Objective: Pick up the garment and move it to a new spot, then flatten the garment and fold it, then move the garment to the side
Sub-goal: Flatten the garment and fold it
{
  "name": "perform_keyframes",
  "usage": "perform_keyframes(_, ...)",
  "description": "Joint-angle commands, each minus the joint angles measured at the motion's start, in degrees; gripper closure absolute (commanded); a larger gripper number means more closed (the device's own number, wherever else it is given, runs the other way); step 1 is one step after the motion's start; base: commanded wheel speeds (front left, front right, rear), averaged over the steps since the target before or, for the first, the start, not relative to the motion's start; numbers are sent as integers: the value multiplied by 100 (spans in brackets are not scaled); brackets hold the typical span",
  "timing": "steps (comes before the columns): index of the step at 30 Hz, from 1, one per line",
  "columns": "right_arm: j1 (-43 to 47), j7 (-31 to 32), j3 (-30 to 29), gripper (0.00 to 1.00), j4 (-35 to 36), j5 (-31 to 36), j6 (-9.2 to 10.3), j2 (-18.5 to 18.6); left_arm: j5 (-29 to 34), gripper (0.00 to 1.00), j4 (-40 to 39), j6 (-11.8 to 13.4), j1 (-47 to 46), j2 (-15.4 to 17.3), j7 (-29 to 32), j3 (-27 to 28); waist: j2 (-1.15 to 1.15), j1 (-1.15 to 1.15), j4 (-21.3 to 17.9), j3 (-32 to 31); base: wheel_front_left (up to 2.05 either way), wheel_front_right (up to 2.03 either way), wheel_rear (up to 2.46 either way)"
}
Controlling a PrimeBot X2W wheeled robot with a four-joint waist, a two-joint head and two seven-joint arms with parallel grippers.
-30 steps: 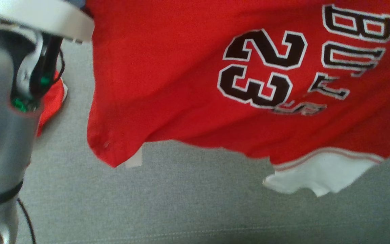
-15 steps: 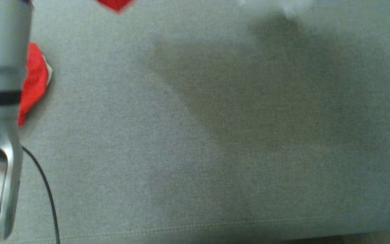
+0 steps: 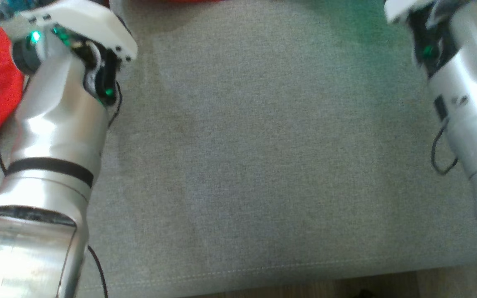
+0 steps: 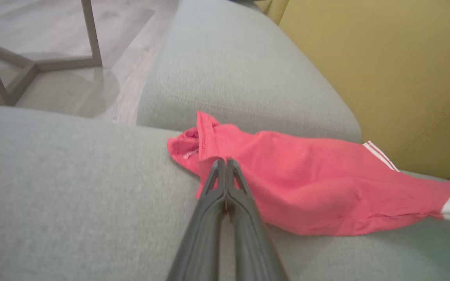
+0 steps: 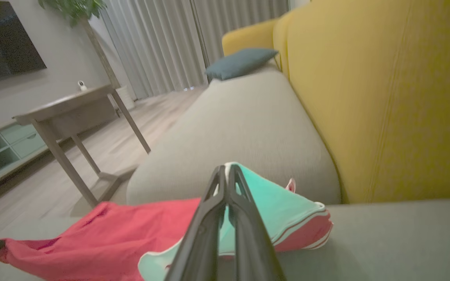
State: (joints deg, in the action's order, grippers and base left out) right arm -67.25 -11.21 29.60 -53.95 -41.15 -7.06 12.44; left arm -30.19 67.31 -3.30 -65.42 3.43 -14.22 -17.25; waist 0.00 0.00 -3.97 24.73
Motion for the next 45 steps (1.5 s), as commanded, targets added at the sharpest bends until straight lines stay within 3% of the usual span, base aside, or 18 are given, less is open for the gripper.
perform_keyframes(1,89,-66,55,100,98,-107,-43,-90,-46,100,-112,-33,-130,167,-66,141,0,0,-1,74,0,0,0)
perform_keyframes(6,632,-202,261,100,136,-624,-43,8,-121,100,-80,-118,259,145,-75,289,0,0,-2,152,0,0,0)
perform_keyframes(13,1871,-364,417,100,1170,-889,-43,666,171,100,-1064,-173,1327,351,-76,569,0,0,53,-182,0,0,0)
perform_keyframes(17,2930,-375,-40,100,2159,-764,-43,1003,353,100,-1722,-195,2112,465,-77,777,0,0,71,-513,0,0,0)
perform_keyframes(22,4509,-377,-870,100,3257,-478,-43,1104,541,100,-2475,-191,3099,596,-77,915,0,0,88,-974,0,0,0)
perform_keyframes(28,5997,119,-1711,100,4423,-139,-43,859,597,100,-3291,-95,4063,709,-55,940,0,0,105,-1309,0,0,0)
perform_keyframes(36,8076,2029,-2774,100,6533,511,-43,-43,523,100,-5199,426,5775,914,676,1025,0,0,19,-1620,0,0,0)
perform_keyframes(41,8707,3118,-3007,100,7428,723,-43,-442,451,100,-6430,817,6772,1020,1263,1124,0,0,-74,-1676,0,0,0)
perform_keyframes(45,8882,3628,-3165,100,7777,796,-43,-625,389,100,-7157,1048,7328,1090,1764,1147,0,0,-102,-1681,0,0,0)
